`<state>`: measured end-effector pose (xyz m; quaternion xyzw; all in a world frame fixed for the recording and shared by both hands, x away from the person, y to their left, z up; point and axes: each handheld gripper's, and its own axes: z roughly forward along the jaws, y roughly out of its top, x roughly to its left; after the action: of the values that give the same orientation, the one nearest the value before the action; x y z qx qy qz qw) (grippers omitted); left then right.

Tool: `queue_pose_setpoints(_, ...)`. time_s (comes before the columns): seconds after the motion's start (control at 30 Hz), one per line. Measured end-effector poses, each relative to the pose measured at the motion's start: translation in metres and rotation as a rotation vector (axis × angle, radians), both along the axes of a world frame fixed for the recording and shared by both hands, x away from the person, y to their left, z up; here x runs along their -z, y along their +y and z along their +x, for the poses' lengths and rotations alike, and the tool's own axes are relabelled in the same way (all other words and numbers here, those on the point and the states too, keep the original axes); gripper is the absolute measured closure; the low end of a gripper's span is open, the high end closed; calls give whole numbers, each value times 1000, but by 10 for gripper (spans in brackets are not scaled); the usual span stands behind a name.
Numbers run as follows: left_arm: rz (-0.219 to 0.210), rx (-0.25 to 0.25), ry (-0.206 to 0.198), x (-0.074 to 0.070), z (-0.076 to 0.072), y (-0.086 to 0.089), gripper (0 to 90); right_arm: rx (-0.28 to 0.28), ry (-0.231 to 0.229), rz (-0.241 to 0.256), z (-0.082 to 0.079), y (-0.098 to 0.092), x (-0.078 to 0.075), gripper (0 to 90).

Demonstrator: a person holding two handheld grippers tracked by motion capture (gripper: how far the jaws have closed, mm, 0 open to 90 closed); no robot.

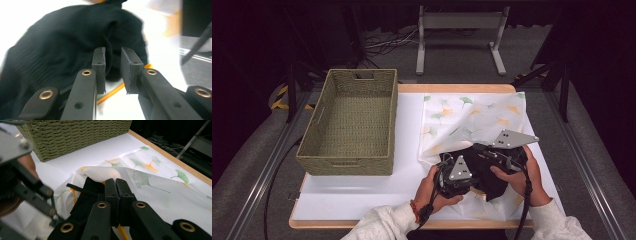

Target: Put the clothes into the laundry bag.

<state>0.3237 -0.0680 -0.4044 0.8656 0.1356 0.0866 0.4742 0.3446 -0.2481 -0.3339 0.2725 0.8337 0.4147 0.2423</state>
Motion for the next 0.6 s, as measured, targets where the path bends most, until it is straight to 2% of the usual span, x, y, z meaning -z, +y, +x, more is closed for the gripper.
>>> queue_pose_setpoints(0.07, -35, 14, 2, -2, -4, -2, 727, -2, 3, 3, 0, 1, 0, 891)
queue_pose_setpoints(0.1, -64, 40, 12, -5, -7, -3, 730, -3, 2, 5, 0, 0, 0, 891)
queue_pose_setpoints(0.13, -64, 40, 12, -5, -7, -3, 730, -3, 2, 6, 0, 0, 0, 892)
queue_pose_setpoints(0.17, -55, 85, -10, -6, -14, -8, 731, -4, 4, 5, 0, 0, 0, 892)
queue_pose_setpoints(0.23, -43, 92, -18, -6, -16, -12, 731, -4, 5, 6, 0, 0, 0, 892)
queue_pose_setpoints(0.27, -40, 99, -10, -3, -16, -15, 732, -4, 6, 5, 0, 0, 1, 892)
queue_pose_setpoints(0.3, -11, 80, 0, 2, -12, -23, 747, -8, 3, 5, 0, 1, 0, 892)
queue_pose_setpoints(0.33, -11, 80, 0, 2, -12, -23, 761, -8, 3, 5, 0, 1, 0, 892)
queue_pose_setpoints(0.37, 9, 54, 7, 6, -9, -27, 761, -7, 1, 2, 0, 1, 0, 891)
queue_pose_setpoints(0.43, 46, 2, -2, 12, -3, -34, 839, -9, 5, 5, -1, 2, 0, 892)
queue_pose_setpoints(0.47, 58, -27, 6, 15, 0, -38, 859, -10, 7, 6, 0, 2, 0, 892)
queue_pose_setpoints(0.57, 82, -68, 2, 18, 6, -42, 887, -13, 11, 7, 0, 2, 1, 892)
queue_pose_setpoints(0.6, 82, -68, 2, 18, 6, -42, 893, -13, 11, 7, 0, 2, 1, 892)
